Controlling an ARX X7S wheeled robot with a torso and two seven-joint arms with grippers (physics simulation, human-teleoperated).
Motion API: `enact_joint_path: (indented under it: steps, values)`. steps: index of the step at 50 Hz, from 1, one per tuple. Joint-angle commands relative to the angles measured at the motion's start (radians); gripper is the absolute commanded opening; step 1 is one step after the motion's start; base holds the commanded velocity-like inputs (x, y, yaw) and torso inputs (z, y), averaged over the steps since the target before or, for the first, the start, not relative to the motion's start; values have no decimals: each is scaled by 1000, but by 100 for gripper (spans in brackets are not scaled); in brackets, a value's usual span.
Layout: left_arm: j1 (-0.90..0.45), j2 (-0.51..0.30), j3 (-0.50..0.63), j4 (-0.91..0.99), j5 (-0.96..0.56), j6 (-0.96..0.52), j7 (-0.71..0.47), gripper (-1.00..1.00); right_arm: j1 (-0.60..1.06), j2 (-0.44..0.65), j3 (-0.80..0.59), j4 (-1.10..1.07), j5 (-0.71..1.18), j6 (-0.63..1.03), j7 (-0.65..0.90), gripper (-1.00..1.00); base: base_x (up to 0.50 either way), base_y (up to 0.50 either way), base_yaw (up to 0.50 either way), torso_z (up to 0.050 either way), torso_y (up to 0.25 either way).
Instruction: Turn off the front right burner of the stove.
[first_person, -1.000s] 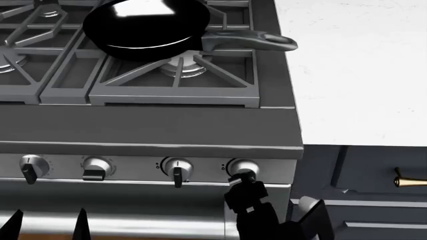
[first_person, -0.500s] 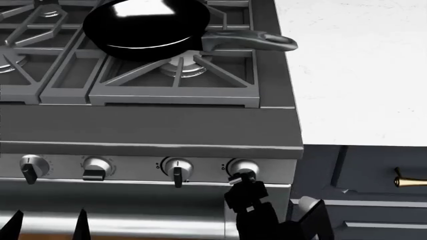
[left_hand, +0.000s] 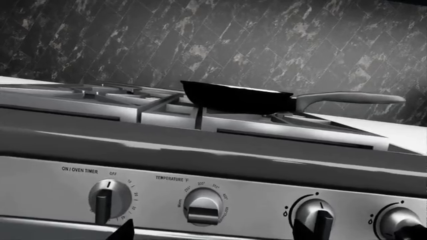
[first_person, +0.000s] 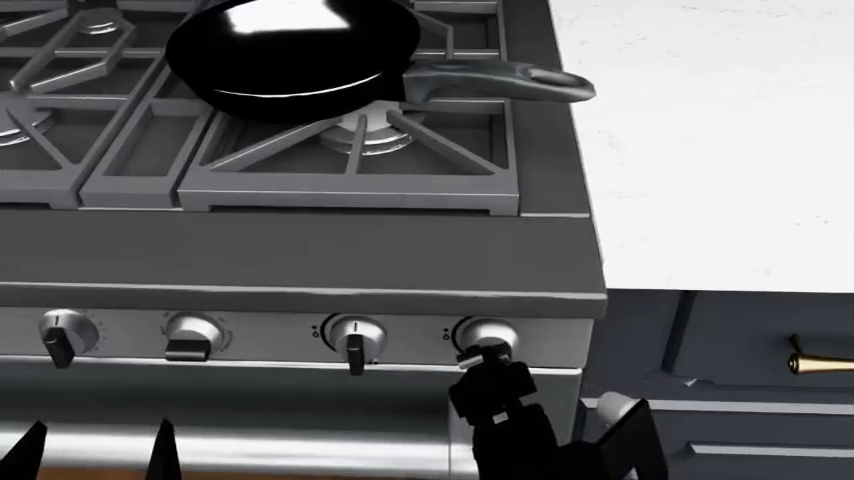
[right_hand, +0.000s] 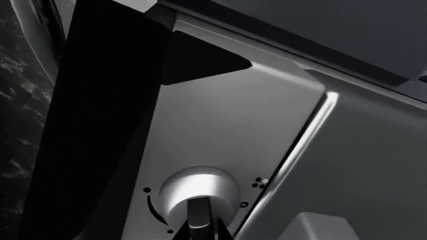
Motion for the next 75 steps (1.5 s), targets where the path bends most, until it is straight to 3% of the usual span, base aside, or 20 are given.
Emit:
enact_joint_path:
  steps: [1, 21, 75]
  values:
    - [-1, -2, 2, 0, -1, 1, -2, 100, 49, -2, 26, 45, -28, 2, 29, -100, 35, 0, 0, 0, 0]
    - [-2, -7, 7, 3, -2, -1, -7, 100, 51, -4, 28, 58, -8, 6, 26, -100, 17, 2, 9, -2, 0]
    - [-6, -14, 19, -6, -4, 4, -16, 100, 30, -46, 105, 60, 330, 13, 49, -100, 19, 2, 9, -1, 0]
